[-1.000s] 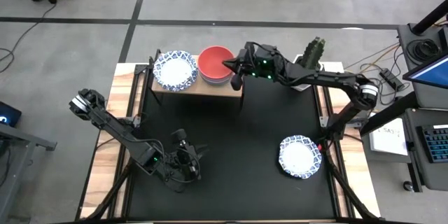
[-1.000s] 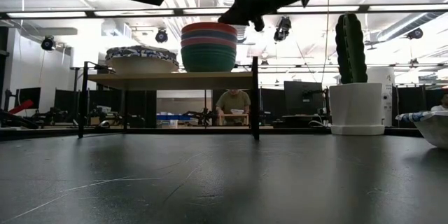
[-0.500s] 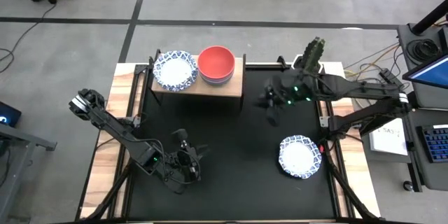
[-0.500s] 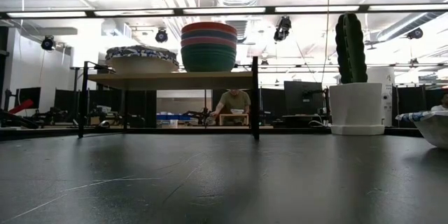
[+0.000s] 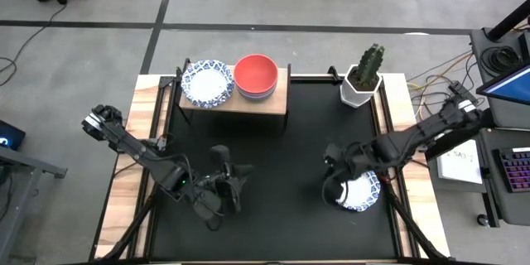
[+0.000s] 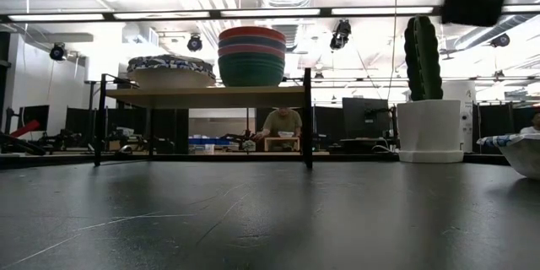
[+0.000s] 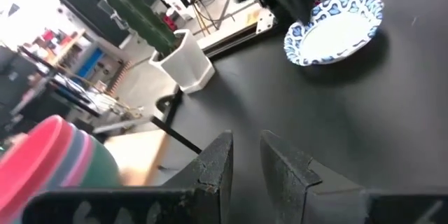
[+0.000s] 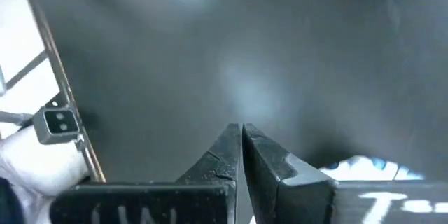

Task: Place and stack bowls onto a shelf
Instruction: Stack the white patterned bowl on top of the white patterned bowl on the shelf

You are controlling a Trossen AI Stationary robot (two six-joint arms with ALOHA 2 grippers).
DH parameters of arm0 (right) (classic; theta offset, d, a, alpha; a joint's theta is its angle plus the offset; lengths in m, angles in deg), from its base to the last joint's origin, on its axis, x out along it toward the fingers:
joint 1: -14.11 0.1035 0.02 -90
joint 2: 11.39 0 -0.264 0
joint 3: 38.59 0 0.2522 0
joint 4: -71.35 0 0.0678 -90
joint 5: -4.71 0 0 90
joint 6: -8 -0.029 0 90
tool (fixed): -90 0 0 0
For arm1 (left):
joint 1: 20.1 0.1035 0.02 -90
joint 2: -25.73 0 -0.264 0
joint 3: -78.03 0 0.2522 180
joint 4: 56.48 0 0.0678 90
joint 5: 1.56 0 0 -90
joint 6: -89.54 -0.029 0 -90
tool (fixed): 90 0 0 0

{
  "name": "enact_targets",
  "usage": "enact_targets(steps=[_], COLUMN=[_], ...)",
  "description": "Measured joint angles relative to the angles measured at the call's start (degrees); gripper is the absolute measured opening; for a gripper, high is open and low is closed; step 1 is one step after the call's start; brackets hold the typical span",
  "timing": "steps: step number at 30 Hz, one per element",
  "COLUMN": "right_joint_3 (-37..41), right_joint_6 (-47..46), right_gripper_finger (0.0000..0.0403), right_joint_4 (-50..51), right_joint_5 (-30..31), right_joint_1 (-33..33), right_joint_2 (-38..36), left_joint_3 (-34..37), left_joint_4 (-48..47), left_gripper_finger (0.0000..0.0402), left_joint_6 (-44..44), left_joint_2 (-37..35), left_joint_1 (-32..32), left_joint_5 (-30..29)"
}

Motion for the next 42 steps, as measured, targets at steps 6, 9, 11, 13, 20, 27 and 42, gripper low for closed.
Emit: enact_targets(steps=[6,9,11,13,20,27,42], right_joint_3=[3.9,3.9,2.8,1.5,-2.4,-3.7,-3.4], right_joint_6=[-10.5,-15.4,-16.5,-17.6,-15.7,-14.6,-13.2], right_gripper_finger=[0.0009,0.0009,0.0009,0.0009,0.0012,0.0076,0.0180], right_joint_4=[0.5,3.7,7.2,10.4,14.6,14.6,11.6], right_joint_5=[0.1,0.6,0.8,0.7,-2.2,-10.5,-10.6], right_joint_1=[4.8,4.8,4.9,5.0,5.3,5.4,5.6], right_joint_2=[0.0,0.4,1.7,3.6,11.3,17.6,27.9], left_joint_3=[-1.2,-1.8,-2.4,-2.8,-2.8,-2.8,-2.7], left_joint_4=[-0.1,-0.2,-0.1,0.0,-1.5,-2.7,-2.7], left_gripper_finger=[0.0056,0.0056,0.0056,0.0056,0.0056,0.0056,0.0056], left_joint_6=[-4.5,-7.2,-9.0,-9.8,-10.0,-7.8,-3.4], left_joint_2=[0.0,0.0,0.0,0.0,0.0,0.0,0.0], left_joint_1=[1.6,2.0,2.3,2.7,4.7,5.9,6.0], left_joint_5=[0.0,0.1,0.2,0.2,0.2,0.2,0.2])
